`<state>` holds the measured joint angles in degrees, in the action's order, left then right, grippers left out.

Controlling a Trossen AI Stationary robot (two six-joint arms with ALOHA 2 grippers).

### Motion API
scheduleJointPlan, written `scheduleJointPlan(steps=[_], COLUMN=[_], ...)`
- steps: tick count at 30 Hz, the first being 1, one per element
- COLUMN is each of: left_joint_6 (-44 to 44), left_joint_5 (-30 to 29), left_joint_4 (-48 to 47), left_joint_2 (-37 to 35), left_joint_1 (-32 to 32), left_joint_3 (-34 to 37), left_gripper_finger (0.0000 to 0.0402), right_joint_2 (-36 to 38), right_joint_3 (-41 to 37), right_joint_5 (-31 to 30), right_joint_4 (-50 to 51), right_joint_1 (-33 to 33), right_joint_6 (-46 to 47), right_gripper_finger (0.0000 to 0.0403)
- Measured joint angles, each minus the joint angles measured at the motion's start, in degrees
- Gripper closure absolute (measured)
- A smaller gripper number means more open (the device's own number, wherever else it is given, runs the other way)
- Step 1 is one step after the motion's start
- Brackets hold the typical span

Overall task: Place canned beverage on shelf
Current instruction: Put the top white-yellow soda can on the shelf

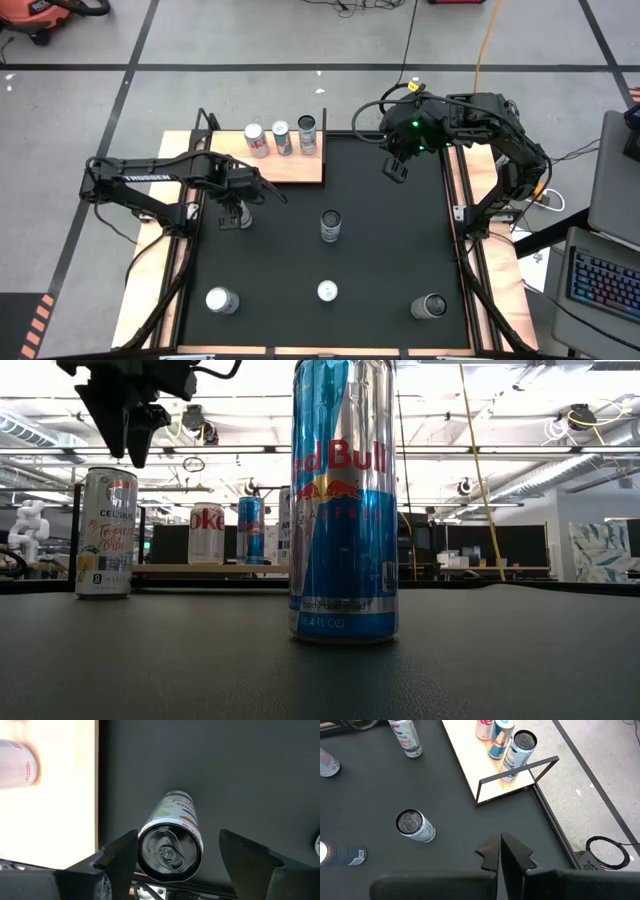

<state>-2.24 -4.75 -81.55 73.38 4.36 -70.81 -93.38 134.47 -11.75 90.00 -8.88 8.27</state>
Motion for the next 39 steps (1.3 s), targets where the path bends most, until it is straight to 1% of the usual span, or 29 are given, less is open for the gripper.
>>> scheduleJointPlan(steps=[6,12,17,22,30,39], left_joint_6=[0.5,1.2,1.1,1.6,1.3,1.5], left_joint_5=[0.0,0.0,0.0,1.7,1.6,1.7], left_joint_4=[-0.4,-5.5,-5.5,-3.3,-0.7,0.3], left_joint_2=[0.0,0.0,0.0,0.0,0.0,0.0], left_joint_1=[0.0,0.0,0.0,0.1,0.5,2.9], left_joint_3=[0.0,0.0,0.0,0.0,0.3,5.2], left_gripper_finger=[0.0111,0.0092,0.0091,0.0091,0.0091,0.0091], right_joint_2=[0.0,0.0,0.0,0.0,0.0,0.0], right_joint_3=[0.0,0.0,0.0,0.0,0.0,0.0], right_joint_5=[0.0,0.0,0.0,0.0,0.0,0.0], right_joint_4=[0.0,0.0,0.0,0.0,0.0,0.0], right_joint_1=[0.0,0.0,0.0,0.0,0.0,0.0], right_joint_6=[0.0,-0.1,-0.9,-0.9,-0.9,-0.9], right_gripper_finger=[0.0403,0.0403,0.0403,0.0403,0.0403,0.0403])
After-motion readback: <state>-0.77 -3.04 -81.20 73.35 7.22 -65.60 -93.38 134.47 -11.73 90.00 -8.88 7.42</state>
